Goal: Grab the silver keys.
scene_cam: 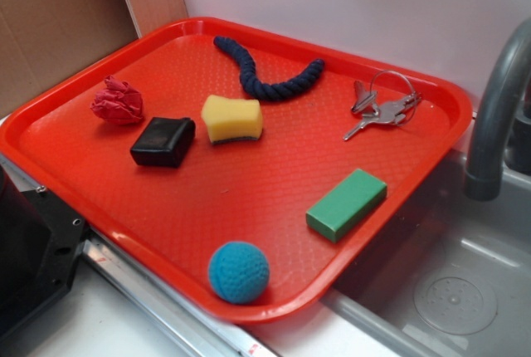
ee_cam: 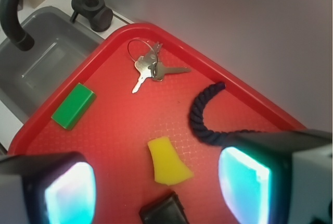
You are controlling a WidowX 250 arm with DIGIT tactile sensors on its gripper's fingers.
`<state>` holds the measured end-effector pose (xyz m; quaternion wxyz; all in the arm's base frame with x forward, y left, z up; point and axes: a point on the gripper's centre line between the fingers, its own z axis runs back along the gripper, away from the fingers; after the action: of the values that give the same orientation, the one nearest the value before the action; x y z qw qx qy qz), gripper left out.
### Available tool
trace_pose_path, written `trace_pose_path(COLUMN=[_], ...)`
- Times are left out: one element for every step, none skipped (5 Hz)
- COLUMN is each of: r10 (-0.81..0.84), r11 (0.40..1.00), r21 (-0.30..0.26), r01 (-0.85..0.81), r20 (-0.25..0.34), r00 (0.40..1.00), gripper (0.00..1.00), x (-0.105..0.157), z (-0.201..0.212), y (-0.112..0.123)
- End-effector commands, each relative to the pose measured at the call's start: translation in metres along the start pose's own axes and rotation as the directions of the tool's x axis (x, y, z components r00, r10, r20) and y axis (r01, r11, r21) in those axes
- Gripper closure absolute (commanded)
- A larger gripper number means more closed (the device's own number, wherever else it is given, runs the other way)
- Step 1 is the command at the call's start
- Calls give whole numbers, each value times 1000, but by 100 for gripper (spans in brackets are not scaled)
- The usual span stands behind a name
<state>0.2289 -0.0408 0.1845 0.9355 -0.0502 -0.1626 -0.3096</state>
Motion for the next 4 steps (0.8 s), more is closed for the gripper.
trace_pose_path(r10=[-7, -51, -185, -253], r11=[1000, 997, 979, 963], r21=[21, 54, 61, 72], r01=[7, 57, 194, 258], r20=[25, -106, -119, -77], r00=[1000, 993, 975, 964], gripper=[0, 0, 0, 0], x=[9, 37, 54, 62], z=[10, -42, -77, -97], y=[-3, -12, -27, -26])
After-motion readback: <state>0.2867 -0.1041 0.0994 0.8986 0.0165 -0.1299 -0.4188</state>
